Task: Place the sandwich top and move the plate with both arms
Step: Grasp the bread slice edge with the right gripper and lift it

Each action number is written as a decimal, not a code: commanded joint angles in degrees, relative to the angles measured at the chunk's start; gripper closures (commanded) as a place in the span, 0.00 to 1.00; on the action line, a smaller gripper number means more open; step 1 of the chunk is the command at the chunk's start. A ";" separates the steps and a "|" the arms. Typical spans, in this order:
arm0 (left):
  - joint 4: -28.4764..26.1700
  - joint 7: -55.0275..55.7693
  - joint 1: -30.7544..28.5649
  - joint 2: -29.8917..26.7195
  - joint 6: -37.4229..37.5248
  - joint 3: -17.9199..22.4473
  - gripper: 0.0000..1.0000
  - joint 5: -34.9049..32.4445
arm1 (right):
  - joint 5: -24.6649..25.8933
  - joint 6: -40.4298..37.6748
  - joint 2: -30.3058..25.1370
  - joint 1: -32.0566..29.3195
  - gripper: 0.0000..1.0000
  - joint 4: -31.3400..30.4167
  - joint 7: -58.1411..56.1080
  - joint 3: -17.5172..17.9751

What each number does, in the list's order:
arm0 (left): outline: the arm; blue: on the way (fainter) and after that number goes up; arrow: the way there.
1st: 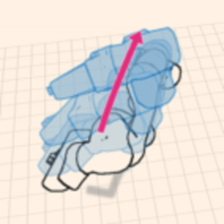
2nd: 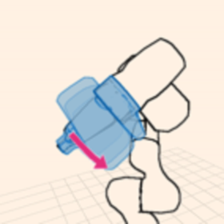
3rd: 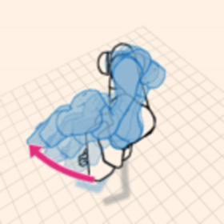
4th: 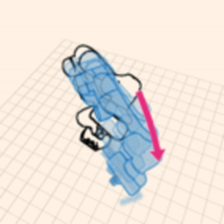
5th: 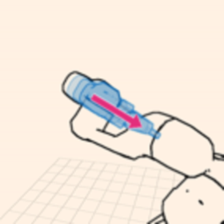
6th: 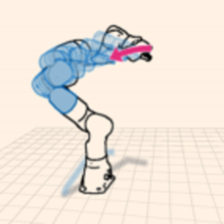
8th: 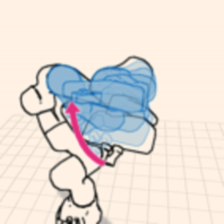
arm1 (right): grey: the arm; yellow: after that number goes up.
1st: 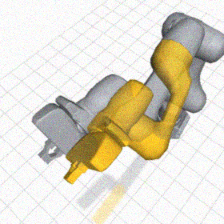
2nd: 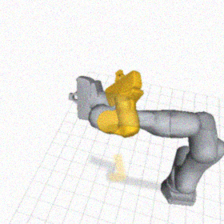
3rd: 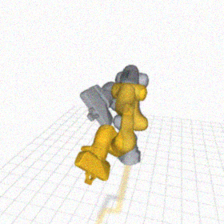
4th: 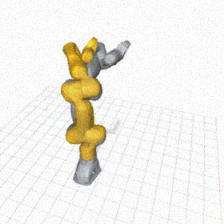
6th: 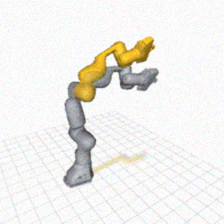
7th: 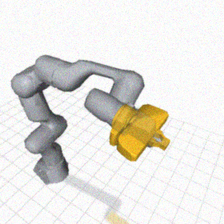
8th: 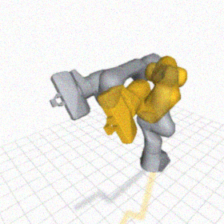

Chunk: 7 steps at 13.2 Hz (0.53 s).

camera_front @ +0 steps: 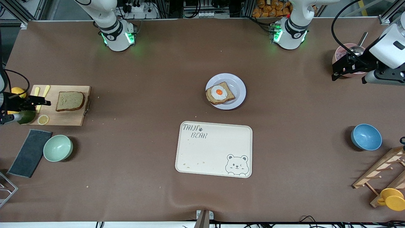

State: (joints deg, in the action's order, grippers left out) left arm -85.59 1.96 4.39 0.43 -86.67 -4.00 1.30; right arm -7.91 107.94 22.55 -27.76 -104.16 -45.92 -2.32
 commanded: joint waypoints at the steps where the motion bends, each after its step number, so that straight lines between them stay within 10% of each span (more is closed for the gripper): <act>1: 0.52 0.86 -0.26 0.10 0.62 -0.13 0.00 -0.42 | -4.29 4.02 5.91 -4.93 0.05 0.54 -9.68 1.00; 7: 0.43 0.86 0.09 0.28 0.62 -0.13 0.00 -0.42 | -5.97 4.55 8.03 -8.01 0.23 -2.62 -10.95 1.00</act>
State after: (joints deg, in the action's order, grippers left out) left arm -85.62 1.96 4.37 0.51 -86.67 -3.97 1.30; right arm -12.25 112.26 30.74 -33.41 -105.11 -55.59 -2.33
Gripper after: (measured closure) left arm 0.000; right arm 0.181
